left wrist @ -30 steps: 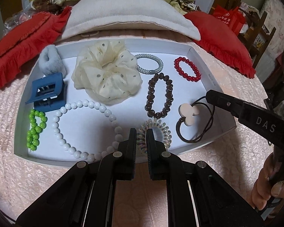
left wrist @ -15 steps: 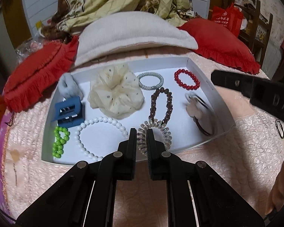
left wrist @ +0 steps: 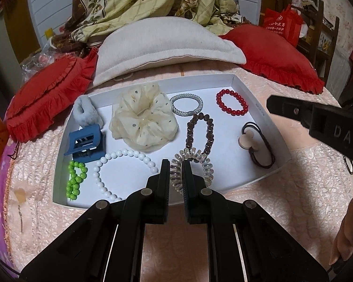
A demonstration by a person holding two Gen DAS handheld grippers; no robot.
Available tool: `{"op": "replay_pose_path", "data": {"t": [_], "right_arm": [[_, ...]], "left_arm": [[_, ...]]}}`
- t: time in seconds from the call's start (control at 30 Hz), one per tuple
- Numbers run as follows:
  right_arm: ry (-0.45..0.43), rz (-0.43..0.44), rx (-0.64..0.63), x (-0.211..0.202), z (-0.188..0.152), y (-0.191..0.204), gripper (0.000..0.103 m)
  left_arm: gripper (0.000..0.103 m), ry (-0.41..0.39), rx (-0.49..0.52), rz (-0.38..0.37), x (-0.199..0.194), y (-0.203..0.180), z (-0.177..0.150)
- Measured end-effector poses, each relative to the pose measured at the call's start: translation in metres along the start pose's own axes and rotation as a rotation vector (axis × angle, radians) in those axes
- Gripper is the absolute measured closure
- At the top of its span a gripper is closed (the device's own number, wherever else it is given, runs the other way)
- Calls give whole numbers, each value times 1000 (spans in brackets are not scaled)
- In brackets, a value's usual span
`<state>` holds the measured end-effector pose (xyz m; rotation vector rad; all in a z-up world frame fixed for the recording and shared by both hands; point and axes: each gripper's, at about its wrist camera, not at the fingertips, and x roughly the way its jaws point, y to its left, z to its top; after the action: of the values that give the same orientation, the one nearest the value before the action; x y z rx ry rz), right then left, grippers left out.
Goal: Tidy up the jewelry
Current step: 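Carry the gold coil and black bow hair tie over the box with both grippers, then lower both hair ties into the box and open both grippers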
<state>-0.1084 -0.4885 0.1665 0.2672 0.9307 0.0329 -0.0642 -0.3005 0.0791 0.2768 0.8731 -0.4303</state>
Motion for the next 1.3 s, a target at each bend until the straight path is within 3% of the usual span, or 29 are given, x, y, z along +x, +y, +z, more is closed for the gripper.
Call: {"op": "replay_pose_path", "data": {"t": [0.43,0.83,0.93,0.97,1.07,1.2,1.3], "right_arm": [[107,21,96,31,-24,-25,100],[152,22,124,42,-49,-37,98],[147,9,105,40,-50,-38,93],[141,2,95,39,-49,-38,82],[117,15,94,30,-44,-38,71],[65,2,104,11,-38,-40,69],[44,-46,105,-1,-38,-47,68]], "left_arm": [[95,132,-97,-78,40,18,-7],[94,152,-152,-134,41,17,-15],[83,151,-151,-186,37,15,-15],[83,143,-148,-197,33,15,-14],[81,84,-123,-205,8,16,-10],[60,11,-123,-191,-32,37,-13],[51,-32,-166,-149,-51,72,-18]]}}
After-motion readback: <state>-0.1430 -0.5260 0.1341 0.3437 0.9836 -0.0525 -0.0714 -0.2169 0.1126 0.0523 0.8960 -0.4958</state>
